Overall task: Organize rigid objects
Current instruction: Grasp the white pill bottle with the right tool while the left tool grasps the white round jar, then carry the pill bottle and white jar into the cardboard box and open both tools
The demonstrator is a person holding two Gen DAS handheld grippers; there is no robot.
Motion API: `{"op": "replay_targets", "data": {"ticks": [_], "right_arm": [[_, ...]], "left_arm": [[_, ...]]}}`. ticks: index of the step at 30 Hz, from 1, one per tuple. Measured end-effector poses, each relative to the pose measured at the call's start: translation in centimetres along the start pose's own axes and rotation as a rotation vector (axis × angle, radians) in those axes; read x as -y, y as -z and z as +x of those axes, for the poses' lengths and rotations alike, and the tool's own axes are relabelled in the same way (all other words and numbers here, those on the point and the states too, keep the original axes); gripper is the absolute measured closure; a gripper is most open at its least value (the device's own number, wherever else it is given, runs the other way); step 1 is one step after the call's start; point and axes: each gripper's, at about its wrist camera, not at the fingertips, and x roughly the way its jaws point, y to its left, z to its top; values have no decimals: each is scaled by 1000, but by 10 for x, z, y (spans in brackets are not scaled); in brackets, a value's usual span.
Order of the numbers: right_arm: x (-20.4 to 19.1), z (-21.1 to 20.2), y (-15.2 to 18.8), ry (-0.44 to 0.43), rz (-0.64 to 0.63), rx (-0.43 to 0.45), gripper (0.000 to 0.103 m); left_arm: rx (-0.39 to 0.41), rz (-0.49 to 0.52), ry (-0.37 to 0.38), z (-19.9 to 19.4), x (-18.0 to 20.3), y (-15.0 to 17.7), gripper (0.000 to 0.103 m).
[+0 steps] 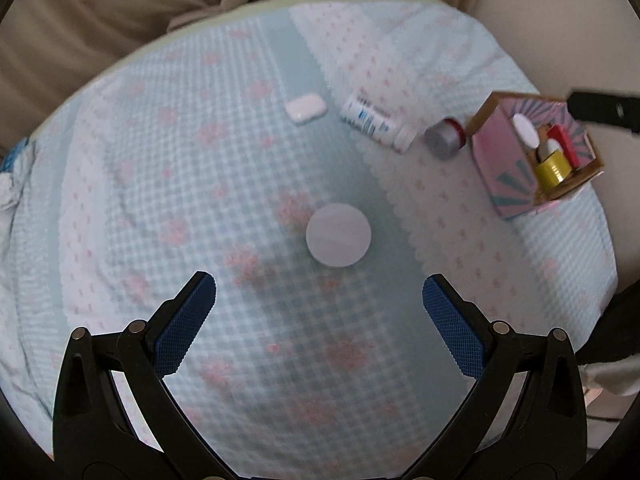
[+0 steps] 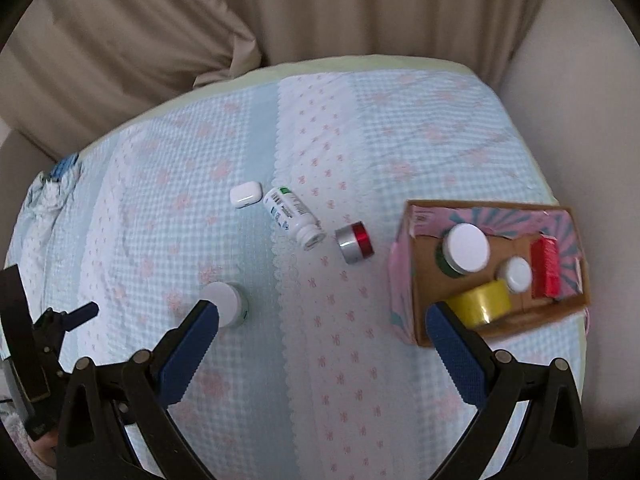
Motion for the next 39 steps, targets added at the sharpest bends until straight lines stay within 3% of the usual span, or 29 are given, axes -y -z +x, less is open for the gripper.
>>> {"op": "replay_targets", "data": {"ticks": [10,13,19,24,28,30,32,36,39], "right_arm": [[-28,112,-50,-26,-222,-84,0],[-37,142,-60,-65,-291,-83,0],[-49,210,-72,-51,-420,-149,0],[-59,249,-82,-51,-501,-217,0],[-65,272,-86,-45,-545,-284,14],[-67,279,-88,-51,-552,-300,17],[-68,286,-91,-53,-552,-311,18],[-70,302,-95,-60,-549,-353,46],[-73,304,-97,-47,-575,-340,56]], "left_arm": [[-73,28,-13,95,4,8,0],[-67,53,-24,120,11,9,0],[-46,80,-52,157,23,3,0],[-64,115,-38,175,33,-1,12],[-78,123,-14,183,38,-5,23],[-76,119,-11,185,39,-7,25],[-72,110,-14,186,39,-11,33],[-72,94,-2,185,34,-15,35],[-74,94,-1,185,29,-18,35]]}}
